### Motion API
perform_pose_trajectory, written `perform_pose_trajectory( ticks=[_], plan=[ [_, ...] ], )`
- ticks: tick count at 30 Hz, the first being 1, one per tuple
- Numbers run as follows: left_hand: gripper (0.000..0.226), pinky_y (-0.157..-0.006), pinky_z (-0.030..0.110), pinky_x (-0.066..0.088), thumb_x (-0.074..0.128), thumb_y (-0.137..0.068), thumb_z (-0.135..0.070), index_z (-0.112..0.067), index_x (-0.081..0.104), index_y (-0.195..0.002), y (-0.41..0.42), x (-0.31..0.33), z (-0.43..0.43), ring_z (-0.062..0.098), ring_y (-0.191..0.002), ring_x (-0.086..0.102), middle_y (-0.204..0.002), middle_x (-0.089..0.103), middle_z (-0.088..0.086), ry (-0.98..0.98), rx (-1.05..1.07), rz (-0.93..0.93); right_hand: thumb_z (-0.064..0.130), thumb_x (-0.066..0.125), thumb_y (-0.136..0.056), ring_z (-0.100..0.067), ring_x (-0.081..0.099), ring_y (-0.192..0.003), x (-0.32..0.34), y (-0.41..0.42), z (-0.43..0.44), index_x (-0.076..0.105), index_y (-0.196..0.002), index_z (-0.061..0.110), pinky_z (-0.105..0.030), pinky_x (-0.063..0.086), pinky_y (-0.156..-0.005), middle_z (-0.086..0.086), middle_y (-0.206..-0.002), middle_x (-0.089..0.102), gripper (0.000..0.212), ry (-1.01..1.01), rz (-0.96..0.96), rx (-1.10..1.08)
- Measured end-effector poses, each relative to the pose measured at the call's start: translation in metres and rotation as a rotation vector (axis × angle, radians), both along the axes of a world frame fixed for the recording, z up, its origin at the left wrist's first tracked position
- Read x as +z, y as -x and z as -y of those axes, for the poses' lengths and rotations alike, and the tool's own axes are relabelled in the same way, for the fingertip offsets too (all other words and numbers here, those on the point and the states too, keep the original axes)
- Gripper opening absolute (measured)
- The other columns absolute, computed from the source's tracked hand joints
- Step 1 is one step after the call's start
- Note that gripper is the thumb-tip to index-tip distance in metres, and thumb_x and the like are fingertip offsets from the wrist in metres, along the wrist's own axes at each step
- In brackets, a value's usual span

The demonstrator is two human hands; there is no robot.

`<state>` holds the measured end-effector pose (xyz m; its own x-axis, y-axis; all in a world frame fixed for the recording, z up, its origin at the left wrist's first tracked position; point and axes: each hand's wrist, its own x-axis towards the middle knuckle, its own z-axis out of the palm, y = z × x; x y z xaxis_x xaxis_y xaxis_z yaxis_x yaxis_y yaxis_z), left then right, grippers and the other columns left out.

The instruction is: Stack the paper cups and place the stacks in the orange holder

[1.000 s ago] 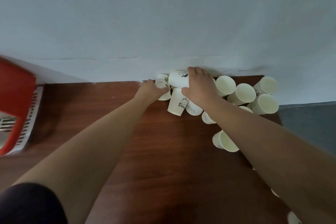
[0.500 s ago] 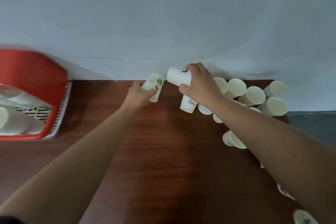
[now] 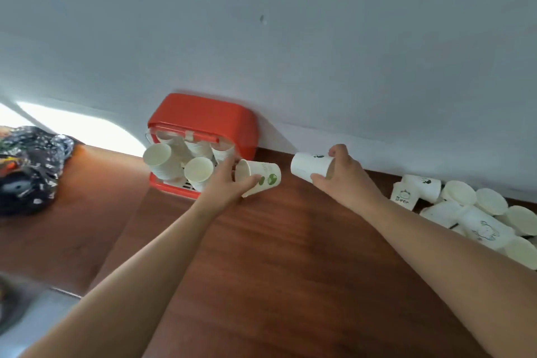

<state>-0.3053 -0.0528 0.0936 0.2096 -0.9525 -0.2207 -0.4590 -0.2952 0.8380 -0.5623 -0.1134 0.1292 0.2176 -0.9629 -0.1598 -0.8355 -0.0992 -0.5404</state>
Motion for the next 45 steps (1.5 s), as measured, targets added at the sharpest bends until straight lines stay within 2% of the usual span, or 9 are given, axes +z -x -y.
perform_pose_trajectory(
  ticks=[7,11,17,22,27,33,36,39,45],
  plan=[
    [0.072,-0.094,0.040,0.054,0.074,-0.075,-0.062,-0.029,0.054,-0.136,-0.126,0.017,-0.036,0.016,-0.110,0.060,-0.131,0.054,-0.005,0.121,0.127,0.119,0.034,0.069,-0.086,-0.027,0.056,-0.113,0.022,-0.094,-0.014,0.043,-0.131,0.011,-0.028,0.041,-0.080,-0.011,-0.127,0.056,0.057,0.052,0.023,0.081],
    [0.071,-0.099,0.042,0.052,0.080,-0.076,-0.052,-0.021,0.054,-0.134,-0.156,0.007,-0.028,0.016,-0.112,0.057,-0.131,0.055,-0.005,0.126,0.183,0.183,0.035,0.071,-0.086,-0.028,0.057,-0.116,0.017,-0.128,-0.018,0.042,-0.133,0.012,-0.030,0.044,-0.084,-0.011,-0.131,0.056,0.060,0.048,0.036,0.082],
    [0.075,-0.108,0.039,0.037,0.081,-0.079,-0.041,-0.021,0.049,-0.143,-0.146,-0.016,0.007,0.023,-0.135,0.041,-0.147,0.042,0.002,0.077,-0.010,0.322,0.029,0.079,-0.078,-0.031,0.053,-0.120,0.008,-0.151,-0.019,0.038,-0.138,0.007,-0.038,0.046,-0.096,-0.015,-0.132,0.054,0.076,0.078,0.037,0.036],
    [0.075,-0.111,0.044,0.037,0.080,-0.076,-0.047,-0.021,0.053,-0.141,-0.141,-0.044,0.025,0.026,-0.134,0.043,-0.140,0.048,0.003,0.035,-0.195,0.588,0.035,0.078,-0.079,-0.023,0.051,-0.124,0.001,-0.160,-0.014,0.041,-0.140,0.011,-0.027,0.041,-0.093,-0.008,-0.136,0.051,0.075,0.027,0.001,0.075],
    [0.097,-0.116,0.045,0.032,0.083,-0.075,-0.042,-0.018,0.033,-0.154,-0.149,-0.060,0.014,0.025,-0.140,0.034,-0.150,0.038,0.004,0.033,-0.208,0.449,0.037,0.072,-0.086,-0.023,0.043,-0.134,0.000,-0.179,-0.009,0.031,-0.151,0.015,-0.030,0.035,-0.106,-0.007,-0.147,0.040,0.080,0.044,0.023,0.175],
    [0.053,-0.098,0.034,0.046,0.077,-0.083,-0.039,-0.016,0.058,-0.127,-0.195,-0.063,-0.021,0.015,-0.117,0.050,-0.126,0.053,-0.002,0.227,0.141,0.343,0.035,0.079,-0.080,-0.029,0.052,-0.122,-0.010,-0.220,-0.005,0.030,-0.145,0.009,-0.030,0.044,-0.097,-0.014,-0.138,0.045,0.086,0.139,0.025,0.251],
    [0.066,-0.101,0.036,0.044,0.068,-0.080,-0.058,-0.018,0.052,-0.130,-0.222,-0.072,-0.024,0.016,-0.125,0.040,-0.133,0.048,0.000,0.158,0.221,0.404,0.033,0.080,-0.078,-0.033,0.052,-0.120,-0.024,-0.238,-0.005,0.034,-0.141,0.003,-0.036,0.044,-0.099,-0.019,-0.132,0.048,0.083,0.248,-0.047,0.330],
    [0.085,-0.107,0.041,0.042,0.071,-0.072,-0.068,-0.022,0.044,-0.138,-0.235,-0.077,-0.018,0.014,-0.132,0.036,-0.144,0.037,-0.002,0.047,0.264,0.242,0.039,0.081,-0.074,-0.036,0.047,-0.125,-0.042,-0.248,-0.002,0.039,-0.137,0.002,-0.041,0.046,-0.101,-0.019,-0.132,0.049,0.084,0.285,-0.178,0.447],
    [0.098,-0.106,0.027,0.030,0.084,-0.077,-0.039,-0.024,0.026,-0.155,-0.234,-0.085,-0.004,0.016,-0.140,0.037,-0.157,0.032,0.002,0.018,0.138,0.127,0.044,0.076,-0.080,-0.032,0.041,-0.133,-0.069,-0.261,0.001,0.030,-0.150,0.013,-0.044,0.038,-0.109,-0.010,-0.143,0.044,0.089,0.074,-0.274,0.492]
  ],
)
